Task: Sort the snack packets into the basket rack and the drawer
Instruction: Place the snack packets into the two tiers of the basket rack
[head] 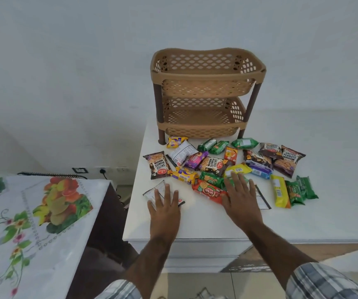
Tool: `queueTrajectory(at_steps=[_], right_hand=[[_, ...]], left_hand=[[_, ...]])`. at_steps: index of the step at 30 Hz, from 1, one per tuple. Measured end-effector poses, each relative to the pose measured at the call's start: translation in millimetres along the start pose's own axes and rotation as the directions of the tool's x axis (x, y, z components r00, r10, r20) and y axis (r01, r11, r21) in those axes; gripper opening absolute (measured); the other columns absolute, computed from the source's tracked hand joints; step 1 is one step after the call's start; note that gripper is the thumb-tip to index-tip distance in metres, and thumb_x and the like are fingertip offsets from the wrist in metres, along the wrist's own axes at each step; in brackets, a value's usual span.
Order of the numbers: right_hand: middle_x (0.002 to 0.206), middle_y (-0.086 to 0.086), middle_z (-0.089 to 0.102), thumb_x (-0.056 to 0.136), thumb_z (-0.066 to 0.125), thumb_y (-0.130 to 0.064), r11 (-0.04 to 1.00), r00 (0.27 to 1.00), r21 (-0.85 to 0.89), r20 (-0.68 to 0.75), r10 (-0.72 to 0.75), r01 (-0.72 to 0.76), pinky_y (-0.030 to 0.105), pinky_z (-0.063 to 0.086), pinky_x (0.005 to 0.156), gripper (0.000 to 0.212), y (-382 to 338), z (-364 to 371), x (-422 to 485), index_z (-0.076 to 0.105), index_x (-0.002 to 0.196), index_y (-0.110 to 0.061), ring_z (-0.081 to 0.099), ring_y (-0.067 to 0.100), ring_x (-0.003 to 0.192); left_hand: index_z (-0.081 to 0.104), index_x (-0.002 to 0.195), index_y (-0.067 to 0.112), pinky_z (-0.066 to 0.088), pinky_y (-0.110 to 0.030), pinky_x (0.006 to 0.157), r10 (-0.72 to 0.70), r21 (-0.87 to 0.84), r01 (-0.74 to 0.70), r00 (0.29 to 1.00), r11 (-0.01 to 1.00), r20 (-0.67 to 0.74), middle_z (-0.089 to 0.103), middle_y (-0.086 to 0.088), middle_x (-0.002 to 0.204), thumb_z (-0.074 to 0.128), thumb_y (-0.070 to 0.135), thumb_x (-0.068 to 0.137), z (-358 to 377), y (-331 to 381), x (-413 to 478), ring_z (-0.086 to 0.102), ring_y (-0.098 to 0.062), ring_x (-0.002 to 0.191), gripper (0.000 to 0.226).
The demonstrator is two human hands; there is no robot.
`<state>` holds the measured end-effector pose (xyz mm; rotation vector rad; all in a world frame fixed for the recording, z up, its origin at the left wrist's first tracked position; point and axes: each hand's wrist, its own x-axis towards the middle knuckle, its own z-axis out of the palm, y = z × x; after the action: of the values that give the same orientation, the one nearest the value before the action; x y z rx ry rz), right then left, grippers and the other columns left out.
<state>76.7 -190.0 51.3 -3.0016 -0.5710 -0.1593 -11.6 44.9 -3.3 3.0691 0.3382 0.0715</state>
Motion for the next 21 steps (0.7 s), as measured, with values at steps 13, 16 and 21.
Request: queueTrajectory(at_steps=[13,16,21], right_hand=[[0.153,0.013,0.045,0.096,0.029,-0.037,0.967,0.965,0.093,-0.132,-0.225,0.238,0.049,0.016,0.122,0.050,-28.3,-3.8,35.2,0.067,0.121,-0.017,0.030,0.033,0.149],[0.147,0.012,0.052,0.097,0.032,-0.036,0.935,0.949,0.188,-0.153,-0.274,0.301,0.045,0.030,0.118,0.048,-16.8,-7.9,51.0,0.070,0.115,-0.014,0.042,0.030,0.141],[0.118,0.002,0.066,0.101,0.041,-0.031,0.833,0.921,0.392,-0.139,-0.365,0.390,0.037,0.054,0.088,0.032,-10.8,-31.8,81.8,0.069,0.108,-0.015,0.064,0.020,0.105]], left_hand=[[0.069,0.123,0.021,0.046,-0.055,0.104,0.038,-0.047,-0.040,0.998,0.998,-0.041,0.041,-0.005,0.158,0.060,0.026,0.099,-2.0,-13.7,10.4,0.029,-0.041,0.148,0.027],[0.066,0.131,0.021,0.038,-0.044,0.114,-0.084,-0.192,0.072,0.995,0.979,-0.056,0.042,0.001,0.157,0.047,0.024,0.105,-22.7,-3.3,18.0,0.030,-0.031,0.149,0.032],[0.068,0.105,0.035,0.052,-0.029,0.080,-0.354,-0.730,0.148,0.925,0.668,-0.136,0.072,0.016,0.102,0.051,0.023,0.104,-86.8,19.0,23.7,0.067,-0.015,0.097,0.021]])
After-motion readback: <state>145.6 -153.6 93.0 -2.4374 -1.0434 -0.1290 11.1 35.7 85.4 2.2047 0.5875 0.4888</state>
